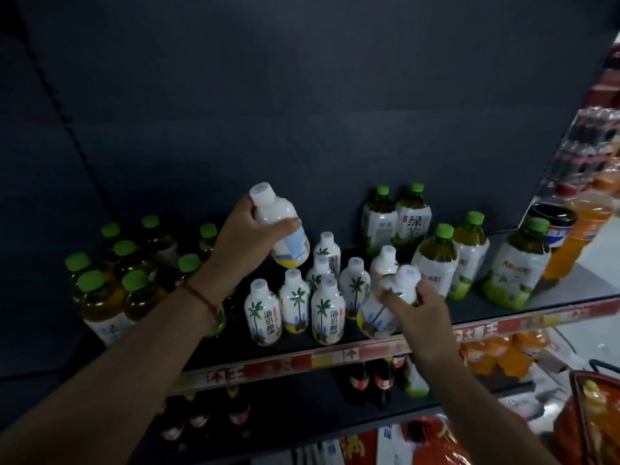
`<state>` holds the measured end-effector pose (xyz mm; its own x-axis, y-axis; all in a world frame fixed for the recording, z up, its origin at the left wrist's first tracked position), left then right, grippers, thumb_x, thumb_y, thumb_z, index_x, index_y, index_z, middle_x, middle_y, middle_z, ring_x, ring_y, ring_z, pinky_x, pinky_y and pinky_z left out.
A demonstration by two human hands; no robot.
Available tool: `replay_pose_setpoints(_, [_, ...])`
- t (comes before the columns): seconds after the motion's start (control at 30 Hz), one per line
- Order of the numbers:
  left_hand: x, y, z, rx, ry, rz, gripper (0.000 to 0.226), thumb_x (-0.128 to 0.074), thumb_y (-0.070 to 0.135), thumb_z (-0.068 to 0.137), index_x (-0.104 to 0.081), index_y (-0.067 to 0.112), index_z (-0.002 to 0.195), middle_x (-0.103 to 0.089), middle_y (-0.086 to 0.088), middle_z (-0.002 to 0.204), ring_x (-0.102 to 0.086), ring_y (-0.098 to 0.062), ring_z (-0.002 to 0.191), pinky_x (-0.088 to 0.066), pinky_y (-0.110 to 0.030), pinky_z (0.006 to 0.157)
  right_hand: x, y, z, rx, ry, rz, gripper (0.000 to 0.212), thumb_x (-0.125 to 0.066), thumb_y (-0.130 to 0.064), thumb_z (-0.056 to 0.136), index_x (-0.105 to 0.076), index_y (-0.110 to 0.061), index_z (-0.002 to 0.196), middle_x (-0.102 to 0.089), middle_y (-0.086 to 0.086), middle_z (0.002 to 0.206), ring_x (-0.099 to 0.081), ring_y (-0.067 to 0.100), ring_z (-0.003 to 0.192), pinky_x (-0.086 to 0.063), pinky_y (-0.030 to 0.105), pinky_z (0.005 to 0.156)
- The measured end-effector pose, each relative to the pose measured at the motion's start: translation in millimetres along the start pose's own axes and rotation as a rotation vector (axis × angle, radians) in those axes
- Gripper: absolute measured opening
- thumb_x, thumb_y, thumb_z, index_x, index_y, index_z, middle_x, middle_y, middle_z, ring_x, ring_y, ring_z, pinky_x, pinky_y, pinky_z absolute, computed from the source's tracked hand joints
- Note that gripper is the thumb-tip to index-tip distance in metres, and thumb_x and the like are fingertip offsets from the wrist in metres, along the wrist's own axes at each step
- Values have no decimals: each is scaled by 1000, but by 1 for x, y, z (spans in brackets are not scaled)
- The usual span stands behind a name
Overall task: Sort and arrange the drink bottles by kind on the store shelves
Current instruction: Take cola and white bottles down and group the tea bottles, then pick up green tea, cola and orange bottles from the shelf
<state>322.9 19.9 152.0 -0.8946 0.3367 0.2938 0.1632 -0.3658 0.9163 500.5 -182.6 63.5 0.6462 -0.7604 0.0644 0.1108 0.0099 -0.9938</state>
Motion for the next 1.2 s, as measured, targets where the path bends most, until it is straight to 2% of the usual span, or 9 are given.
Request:
replay_pose_setpoints(0.13, [-24, -39, 59, 118, -50, 112, 62, -88, 41, 66, -59, 21, 118, -69, 5, 107, -67, -9, 92, -56, -32, 81, -20, 35, 26, -25, -75, -88, 30, -81, -32, 74, -69, -27, 101, -74, -12, 85, -70, 12, 81, -57, 30, 70])
replay_pose_setpoints(0.3, [-39, -100, 100, 268, -162, 331, 60, -84, 51, 43, -71, 17, 91, -74, -2, 91, -71, -18, 86, -60, -42, 83, -36, 73, 37, -32, -118, -124, 38, -85, -36, 68, -65, -36, 101, -74, -14, 92, -69, 3, 84, -58, 39, 79])
replay_pose_setpoints(0.5, [-53, -137, 106, 328, -369, 424, 23, -85, 34, 74, -69, 17, 77, -67, 3, 71, -64, -11, 69, -48, -22, 57, -43, 86, 57, 64, -82, -242, 55, -80, -52, 66, -56, -35, 112, -57, -7, 106, -61, 7, 89, -57, 31, 77])
replay_pose_setpoints(0.6, [-55, -148, 103, 354, -507, 434, 26, -80, 46, 73, -72, 21, 74, -73, 1, 75, -68, -15, 74, -51, -28, 66, -44, 89, 62, 63, -122, -233, 52, -80, -43, 73, -55, -32, 117, -53, -3, 109, -57, 2, 90, -54, 20, 77])
replay_pose_setpoints(0.8, [-51, -127, 86, 382, -602, 413, 35, -69, 55, 82, -74, 21, 93, -76, 4, 93, -68, -16, 92, -50, -37, 84, -42, 89, 68, 26, -204, -184, 57, -80, -48, 72, -56, -30, 120, -60, -1, 115, -64, 8, 97, -58, 28, 78])
replay_pose_setpoints(0.87, [-45, -112, 77, 324, -513, 414, 31, -69, 46, 87, -73, 18, 101, -75, 4, 99, -68, -14, 93, -47, -36, 86, -37, 84, 65, 4, -253, -170, 53, -80, -40, 76, -55, -30, 121, -65, -7, 113, -65, 1, 97, -58, 31, 83])
replay_pose_setpoints(1.0, [-34, -65, 37, 106, -149, 584, 60, -65, 44, 90, -45, 23, 143, -53, -1, 140, -53, -21, 125, -42, -35, 101, -17, 80, 48, -5, -289, -240, 41, -74, -32, 84, -58, -28, 121, -66, -20, 104, -61, -11, 94, -49, 14, 74])
replay_pose_setpoints(1.1, [-51, -26, -27, -226, -210, 662, 42, -60, 41, 94, -53, 33, 134, -56, 10, 130, -54, -7, 109, -42, -28, 90, 2, 83, 28, -25, -313, -313, 19, -71, -28, 87, -65, -29, 105, -70, -15, 94, -69, 7, 87, -56, 25, 67])
replay_pose_setpoints(1.2, [-74, -14, -88, -424, -346, 599, 30, -58, 40, 94, -62, 33, 123, -61, 16, 119, -51, 0, 106, -38, -20, 87, 23, 92, 4, -42, -365, -365, 13, -69, -29, 89, -68, -26, 101, -73, -5, 94, -70, 13, 90, -58, 39, 78])
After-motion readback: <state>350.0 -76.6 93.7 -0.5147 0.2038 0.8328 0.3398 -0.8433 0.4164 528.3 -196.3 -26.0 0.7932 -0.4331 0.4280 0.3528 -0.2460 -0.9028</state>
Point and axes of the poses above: each hand's wrist, its own z-axis towards the middle knuckle, its own x-axis out of the back of the hand, y = z × x, the point moved 3 cm from there along z, towards the middle knuckle
